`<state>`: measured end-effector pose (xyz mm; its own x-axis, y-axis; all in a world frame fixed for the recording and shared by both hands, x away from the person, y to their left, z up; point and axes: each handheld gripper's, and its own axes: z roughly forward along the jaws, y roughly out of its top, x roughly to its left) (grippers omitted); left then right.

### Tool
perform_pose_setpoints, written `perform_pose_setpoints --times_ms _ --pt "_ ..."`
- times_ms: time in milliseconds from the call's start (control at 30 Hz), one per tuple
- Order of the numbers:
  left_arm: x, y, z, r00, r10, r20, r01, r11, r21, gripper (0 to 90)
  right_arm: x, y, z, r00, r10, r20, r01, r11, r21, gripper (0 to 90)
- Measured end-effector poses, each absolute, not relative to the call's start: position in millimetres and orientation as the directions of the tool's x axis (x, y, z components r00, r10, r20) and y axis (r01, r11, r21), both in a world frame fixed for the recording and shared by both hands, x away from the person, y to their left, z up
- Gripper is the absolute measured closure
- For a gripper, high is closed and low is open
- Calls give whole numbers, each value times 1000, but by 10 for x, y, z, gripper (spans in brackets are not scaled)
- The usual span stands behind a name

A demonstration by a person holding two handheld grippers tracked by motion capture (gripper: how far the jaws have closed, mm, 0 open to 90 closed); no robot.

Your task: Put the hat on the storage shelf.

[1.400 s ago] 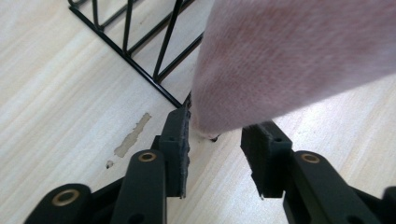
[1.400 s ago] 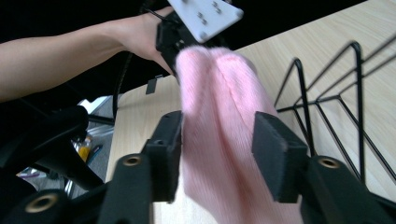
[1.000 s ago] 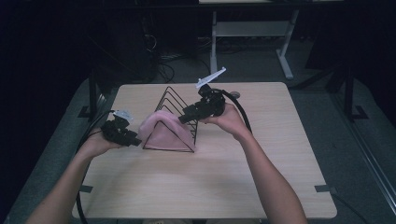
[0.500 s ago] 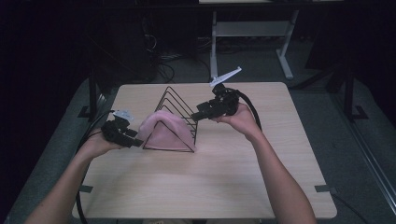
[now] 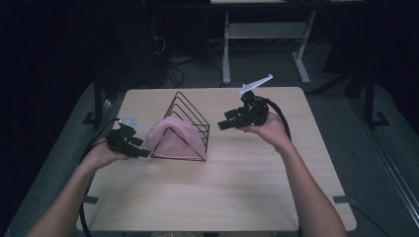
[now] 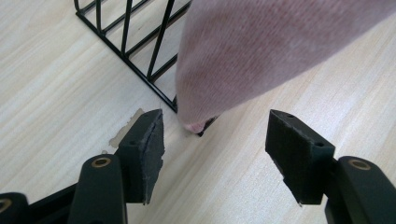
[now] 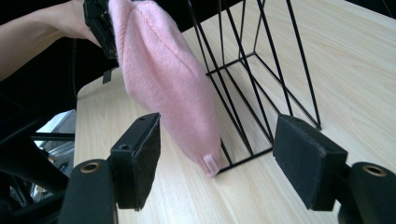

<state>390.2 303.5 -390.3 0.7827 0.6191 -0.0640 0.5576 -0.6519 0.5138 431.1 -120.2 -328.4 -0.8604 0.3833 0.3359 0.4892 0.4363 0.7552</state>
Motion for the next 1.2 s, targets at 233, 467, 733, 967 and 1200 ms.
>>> perform_pose_setpoints --times_ms 233,467,733,967,1200 --pt "3878 3060 -3911 778 626 -63 562 -646 517 353 4277 -1316 -3311 -852 400 338 499 427 754 311" --pt "3840 3115 -3922 772 633 -59 565 -641 520 337 4255 -1439 -3390 -835 425 351 525 419 741 306" --pt "3811 3162 -3980 760 645 -74 582 -627 518 326 4195 -1616 -3528 -810 453 373 558 398 728 292" --pt "3764 3146 -3990 759 646 -81 582 -616 531 317 4103 -1797 -3623 -783 495 377 584 376 720 257" --pt "3720 3125 -3994 757 648 -83 581 -610 539 314 4030 -1946 -3715 -767 519 376 599 370 710 252"
